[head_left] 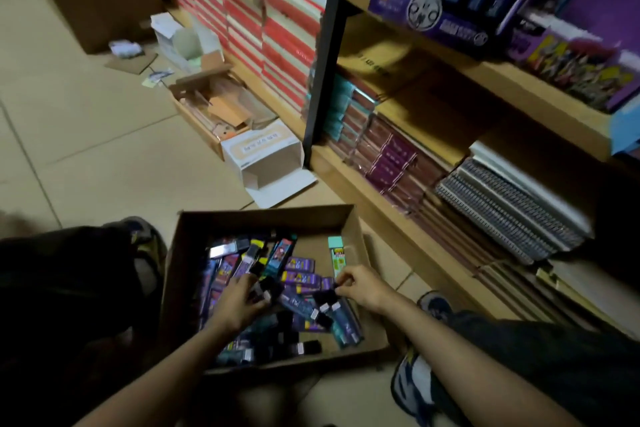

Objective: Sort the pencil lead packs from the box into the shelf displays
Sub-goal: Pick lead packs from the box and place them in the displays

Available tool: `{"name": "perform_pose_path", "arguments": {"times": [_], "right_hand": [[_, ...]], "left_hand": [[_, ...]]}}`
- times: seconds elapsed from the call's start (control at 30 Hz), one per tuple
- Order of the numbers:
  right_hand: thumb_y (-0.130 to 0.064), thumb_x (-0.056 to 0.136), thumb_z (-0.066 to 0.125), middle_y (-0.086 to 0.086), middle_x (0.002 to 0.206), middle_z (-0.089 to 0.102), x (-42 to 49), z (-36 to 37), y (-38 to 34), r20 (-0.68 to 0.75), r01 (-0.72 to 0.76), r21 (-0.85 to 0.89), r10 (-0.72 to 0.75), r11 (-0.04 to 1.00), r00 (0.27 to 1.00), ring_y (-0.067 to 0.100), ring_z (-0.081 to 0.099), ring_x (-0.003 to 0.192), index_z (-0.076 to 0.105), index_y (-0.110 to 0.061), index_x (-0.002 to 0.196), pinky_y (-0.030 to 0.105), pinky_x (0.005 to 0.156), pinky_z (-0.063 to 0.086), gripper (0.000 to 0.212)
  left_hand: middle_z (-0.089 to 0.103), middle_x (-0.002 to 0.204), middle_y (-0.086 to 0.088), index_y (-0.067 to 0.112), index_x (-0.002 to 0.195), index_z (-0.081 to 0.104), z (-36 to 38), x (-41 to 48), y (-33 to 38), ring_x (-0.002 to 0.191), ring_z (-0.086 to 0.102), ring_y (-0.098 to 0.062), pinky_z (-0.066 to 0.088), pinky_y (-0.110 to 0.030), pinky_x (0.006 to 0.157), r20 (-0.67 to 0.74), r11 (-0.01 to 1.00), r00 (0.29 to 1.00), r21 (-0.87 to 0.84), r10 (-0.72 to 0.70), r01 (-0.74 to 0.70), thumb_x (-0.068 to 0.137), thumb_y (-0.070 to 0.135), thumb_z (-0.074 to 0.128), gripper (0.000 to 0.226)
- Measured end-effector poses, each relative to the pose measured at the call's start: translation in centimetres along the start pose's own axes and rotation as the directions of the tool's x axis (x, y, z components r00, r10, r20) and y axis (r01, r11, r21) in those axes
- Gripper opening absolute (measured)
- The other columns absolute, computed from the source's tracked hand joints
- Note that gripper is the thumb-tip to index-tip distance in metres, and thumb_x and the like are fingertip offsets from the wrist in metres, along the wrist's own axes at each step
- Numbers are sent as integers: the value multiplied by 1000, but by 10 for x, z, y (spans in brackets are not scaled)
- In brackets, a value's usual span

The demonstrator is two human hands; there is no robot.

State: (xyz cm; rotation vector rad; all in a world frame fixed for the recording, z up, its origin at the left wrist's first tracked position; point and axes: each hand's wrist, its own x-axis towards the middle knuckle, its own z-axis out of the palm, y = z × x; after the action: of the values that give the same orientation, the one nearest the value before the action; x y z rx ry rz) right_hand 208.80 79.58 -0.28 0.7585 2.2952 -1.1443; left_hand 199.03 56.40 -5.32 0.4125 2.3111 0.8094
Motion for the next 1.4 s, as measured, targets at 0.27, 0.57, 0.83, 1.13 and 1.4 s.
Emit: {"name": "perform_pose_path", "arguments": {"times": [0.27, 0.57, 0.83, 1.13, 1.4], "right_hand": [[-13, 77, 73, 14, 126, 54, 36, 71, 45, -122, -286, 11, 285, 958, 951, 30, 53, 118, 44, -5, 127, 40, 97, 44, 58], [-46, 68, 79, 17, 135, 40, 45, 103, 46, -208, -447, -105, 420, 888, 883, 33, 42, 126, 34, -8, 131, 34, 99, 37, 86], [-1, 74, 76, 12, 90, 58, 52, 104, 58, -31, -376, 455, 436, 808, 900, 24, 56, 89, 47, -11, 82, 31, 67, 48, 31], [-5, 74, 76, 19, 101, 66, 47, 110, 50, -24, -342, 395, 381, 853, 924, 32, 64, 94, 55, 0, 98, 47, 85, 52, 32], [8, 81, 64, 5, 83, 64, 36, 87, 41, 90, -295, 641, 313, 708, 945, 15, 61, 70, 55, -9, 86, 22, 61, 53, 20]], "left_hand": [[20, 153, -21, 5, 147, 25, 12, 2, -55, 138, 28, -36, 27, -38, 112, -125, 977, 991, 197, -56, 81, 77, 32, 76, 91], [33, 134, -15, 9, 132, 38, 44, 5, -44, 118, 48, -37, 45, -44, 94, -143, 971, 977, 157, -158, 180, 80, 38, 71, 68], [52, 117, -15, 6, 115, 51, 32, 37, -46, 106, 52, -30, 44, -40, 89, -97, 967, 966, 53, -242, 248, 82, 38, 69, 49], [54, 112, -18, 3, 107, 54, 24, 43, -46, 97, 56, -32, 49, -42, 85, 53, 983, 982, 61, -179, 175, 90, 23, 62, 27], [59, 106, -13, 6, 107, 36, 21, 25, -17, 92, 59, -27, 50, -37, 76, -60, 935, 988, -336, -144, 116, 98, 20, 47, 20]]}}
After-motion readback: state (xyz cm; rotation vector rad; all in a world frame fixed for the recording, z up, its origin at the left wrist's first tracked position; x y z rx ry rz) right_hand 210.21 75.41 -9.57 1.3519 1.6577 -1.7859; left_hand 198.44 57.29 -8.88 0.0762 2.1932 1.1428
